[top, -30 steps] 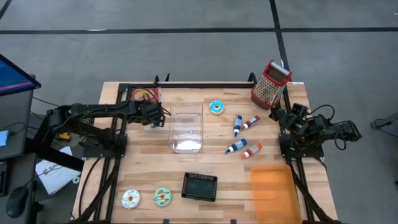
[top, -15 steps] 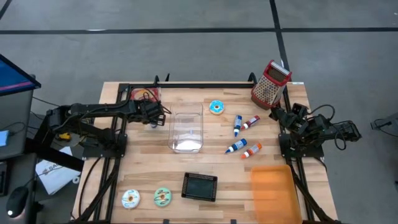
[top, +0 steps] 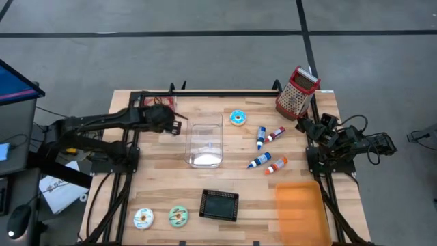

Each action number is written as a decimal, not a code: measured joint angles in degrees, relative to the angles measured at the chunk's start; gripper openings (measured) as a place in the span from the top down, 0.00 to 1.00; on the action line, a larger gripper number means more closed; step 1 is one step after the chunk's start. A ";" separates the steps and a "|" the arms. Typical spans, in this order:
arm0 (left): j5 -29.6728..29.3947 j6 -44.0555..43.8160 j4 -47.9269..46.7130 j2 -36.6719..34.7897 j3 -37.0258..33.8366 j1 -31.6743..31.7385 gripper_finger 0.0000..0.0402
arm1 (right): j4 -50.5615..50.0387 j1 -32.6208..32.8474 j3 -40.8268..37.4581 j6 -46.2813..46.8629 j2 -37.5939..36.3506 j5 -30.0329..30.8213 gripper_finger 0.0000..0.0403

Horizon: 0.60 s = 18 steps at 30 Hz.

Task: Pick & Place Food Item
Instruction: Put the left blue food coloring bottle into the transparent bin

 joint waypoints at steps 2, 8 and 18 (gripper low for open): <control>0.79 4.51 4.86 -2.24 1.48 -0.95 0.72 | 0.00 0.02 0.00 0.02 0.02 0.03 0.67; 8.40 14.37 16.94 -2.27 7.46 -4.27 0.72 | 0.00 0.00 0.00 -0.23 0.01 0.23 0.67; 3.33 23.51 4.84 22.49 25.31 -7.75 0.72 | 0.02 0.02 0.00 -0.52 0.00 0.27 0.67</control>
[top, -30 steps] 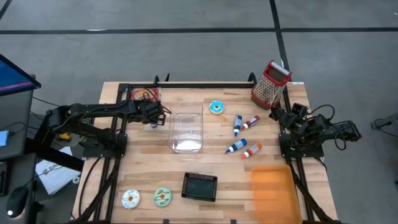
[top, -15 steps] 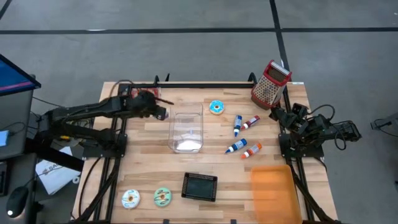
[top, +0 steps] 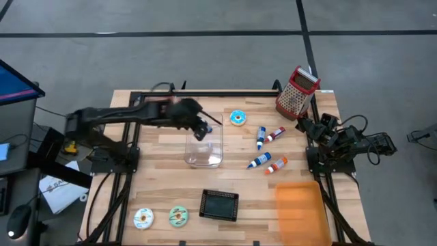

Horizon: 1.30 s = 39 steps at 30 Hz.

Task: Pick & Place Food Item
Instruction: Put the left blue food coloring bottle into the transparent bin

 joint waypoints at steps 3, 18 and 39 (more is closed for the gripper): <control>-6.59 0.80 -5.21 5.33 3.44 0.04 0.72 | 0.00 0.00 0.00 0.04 0.00 -0.25 0.67; -7.88 -13.19 -8.70 10.87 2.52 1.77 0.70 | -0.42 0.00 0.00 -0.03 0.00 -0.52 0.67; -8.18 -23.78 3.60 10.87 -8.47 2.51 0.69 | -0.72 0.00 0.00 -0.03 0.01 -0.69 0.67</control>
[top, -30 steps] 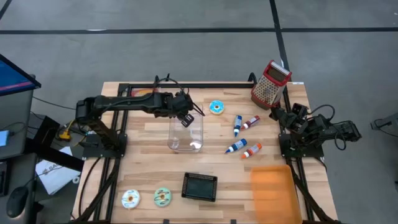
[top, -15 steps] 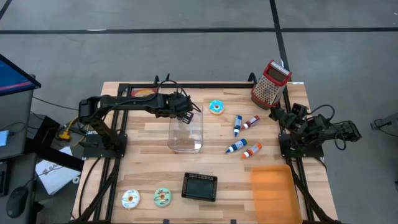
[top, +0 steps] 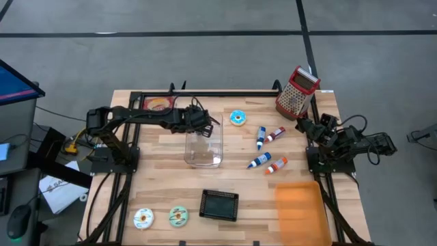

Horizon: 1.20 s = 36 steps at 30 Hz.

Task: Pick & Place Food Item
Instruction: Put the left blue food coloring bottle into the transparent bin, then put the bottom blue food coloring bottle into the transparent bin

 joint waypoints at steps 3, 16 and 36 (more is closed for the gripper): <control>-0.07 0.00 0.54 0.00 -0.61 0.00 0.70 | -0.06 0.00 0.00 0.01 0.01 0.00 0.67; -0.09 0.94 2.63 -0.02 -1.25 0.00 0.62 | -0.26 0.00 0.00 0.00 0.00 0.08 0.67; -5.00 28.67 12.48 -15.26 -1.21 -0.39 0.62 | -0.96 -0.15 0.00 -1.47 -0.01 0.35 0.67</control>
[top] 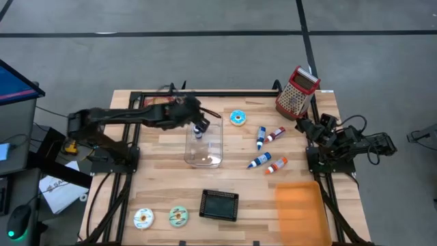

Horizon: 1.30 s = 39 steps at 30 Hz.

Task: Pick & Place Food Item
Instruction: Put the bottom blue food coloring bottle into the transparent bin

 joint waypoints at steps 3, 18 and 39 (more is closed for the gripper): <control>0.09 7.37 4.28 -6.57 0.04 -0.66 0.62 | -2.31 0.00 0.47 -1.29 0.35 0.03 0.67; -3.44 17.14 7.84 -25.79 0.08 -16.09 0.62 | -57.38 0.31 32.10 -8.59 29.24 -14.53 0.67; -10.59 17.94 2.26 -24.21 0.02 -23.94 0.62 | -79.00 2.30 56.09 -45.86 86.56 -30.47 0.50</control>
